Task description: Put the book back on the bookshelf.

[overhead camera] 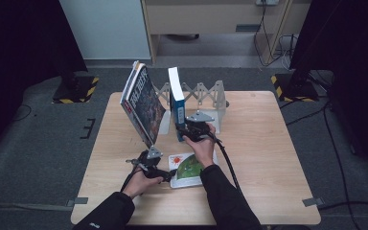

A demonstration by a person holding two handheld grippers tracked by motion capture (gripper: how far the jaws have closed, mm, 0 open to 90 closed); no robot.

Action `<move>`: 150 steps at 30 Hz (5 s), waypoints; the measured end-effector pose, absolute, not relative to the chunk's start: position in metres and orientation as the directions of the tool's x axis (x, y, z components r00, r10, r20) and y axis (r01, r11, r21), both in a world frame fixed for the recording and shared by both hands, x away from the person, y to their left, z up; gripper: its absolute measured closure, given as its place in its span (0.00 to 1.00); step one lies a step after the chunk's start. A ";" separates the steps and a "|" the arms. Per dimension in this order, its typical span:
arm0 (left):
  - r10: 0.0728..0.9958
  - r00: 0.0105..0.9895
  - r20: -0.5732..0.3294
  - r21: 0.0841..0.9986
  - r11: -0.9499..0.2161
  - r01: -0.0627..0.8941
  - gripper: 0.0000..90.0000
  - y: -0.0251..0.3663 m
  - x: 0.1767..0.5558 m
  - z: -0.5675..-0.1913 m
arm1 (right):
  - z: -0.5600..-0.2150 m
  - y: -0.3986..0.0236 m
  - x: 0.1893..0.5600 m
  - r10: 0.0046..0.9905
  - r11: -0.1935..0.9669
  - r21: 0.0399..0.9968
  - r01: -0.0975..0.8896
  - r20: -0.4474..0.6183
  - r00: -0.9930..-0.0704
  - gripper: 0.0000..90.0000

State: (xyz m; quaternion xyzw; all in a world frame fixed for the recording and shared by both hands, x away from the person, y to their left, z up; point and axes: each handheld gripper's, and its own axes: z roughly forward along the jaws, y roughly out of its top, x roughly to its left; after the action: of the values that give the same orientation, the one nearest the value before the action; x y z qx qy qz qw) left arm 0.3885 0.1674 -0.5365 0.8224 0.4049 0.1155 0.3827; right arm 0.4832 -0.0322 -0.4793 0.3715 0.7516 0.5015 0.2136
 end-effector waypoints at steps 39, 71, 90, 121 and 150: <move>0.754 0.646 -0.122 0.724 -0.378 0.578 0.00 0.167 0.389 -0.537 | -0.491 -0.020 0.477 0.797 0.165 0.888 0.429 0.136 -0.589 0.64; 0.754 0.645 -0.123 0.725 -0.375 0.578 0.00 0.167 0.389 -0.537 | -0.435 -0.088 0.456 0.771 0.217 0.913 0.345 0.057 -0.635 0.38; 0.764 0.630 -0.136 0.709 -0.369 0.601 0.05 0.165 0.386 -0.533 | -0.453 -0.167 0.414 0.774 0.282 0.847 0.450 0.077 -0.628 0.35; 0.750 0.617 -0.238 0.663 -0.339 0.668 0.26 0.144 0.366 -0.523 | -0.511 -0.179 0.381 0.776 0.278 0.748 0.603 0.195 -0.600 0.35; 0.808 0.515 -0.287 0.663 -0.220 0.715 0.35 0.143 0.368 -0.523 | -0.528 -0.160 0.382 0.732 0.298 0.696 0.653 0.273 -0.625 0.39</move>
State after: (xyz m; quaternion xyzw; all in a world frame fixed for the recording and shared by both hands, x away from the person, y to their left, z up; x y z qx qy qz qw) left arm 0.3679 0.1428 -0.5234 0.7789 0.4888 0.0593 0.3884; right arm 0.3824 -0.1602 -0.5282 0.4304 0.8042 0.4070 0.0484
